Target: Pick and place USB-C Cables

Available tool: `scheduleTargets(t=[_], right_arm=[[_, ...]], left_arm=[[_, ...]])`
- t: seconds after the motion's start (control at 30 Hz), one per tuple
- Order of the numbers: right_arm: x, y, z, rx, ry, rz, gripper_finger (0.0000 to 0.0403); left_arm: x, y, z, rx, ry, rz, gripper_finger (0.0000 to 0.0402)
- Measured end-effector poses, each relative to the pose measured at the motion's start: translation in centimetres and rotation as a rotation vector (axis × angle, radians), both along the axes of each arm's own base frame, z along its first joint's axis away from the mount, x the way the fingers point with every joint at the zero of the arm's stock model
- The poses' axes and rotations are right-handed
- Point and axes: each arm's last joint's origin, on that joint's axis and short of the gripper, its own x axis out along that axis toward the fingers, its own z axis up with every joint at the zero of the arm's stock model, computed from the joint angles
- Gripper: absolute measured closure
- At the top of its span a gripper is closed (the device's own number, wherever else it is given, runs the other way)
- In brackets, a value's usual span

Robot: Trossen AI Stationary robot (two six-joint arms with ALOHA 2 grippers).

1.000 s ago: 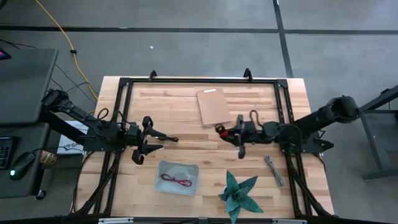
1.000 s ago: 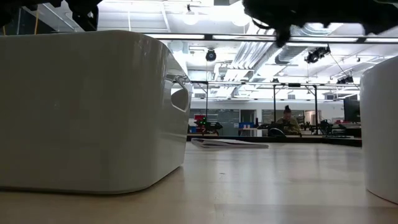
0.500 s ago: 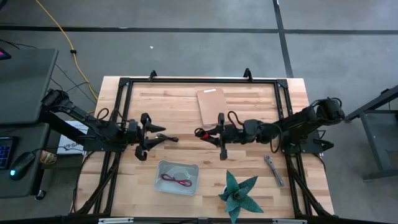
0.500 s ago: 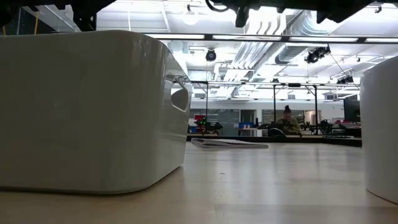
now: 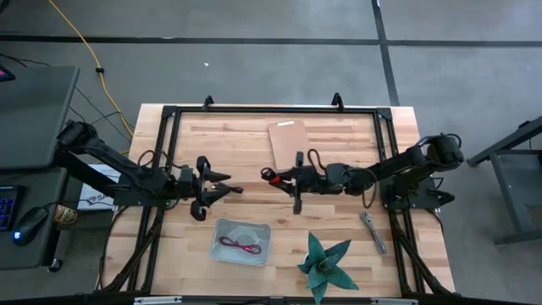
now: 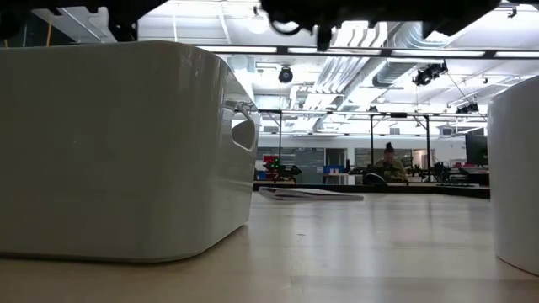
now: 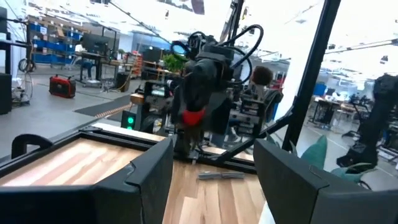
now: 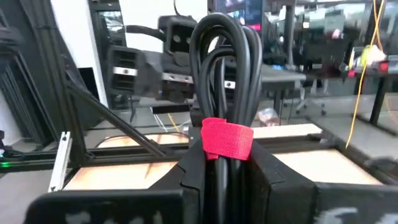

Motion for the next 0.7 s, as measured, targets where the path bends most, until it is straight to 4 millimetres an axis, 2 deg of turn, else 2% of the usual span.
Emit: scheduleTargets(t=[0.2,0.37,0.7], right_arm=[[3.7,-0.1,-0.7,-0.002,0.057,0.042,0.0357],[5.8,0.4,-0.7,-0.01,0.125,0.09,0.0357],[6.1,1.5,-0.7,-0.01,0.133,0.121,0.0357]], left_arm=[[3.4,-0.6,-0.5,0.031,0.096,0.027,0.0197],[5.0,-1.1,-0.3,0.048,0.119,0.03,0.0198],[5.0,-1.4,-0.2,0.051,0.117,0.086,0.02]])
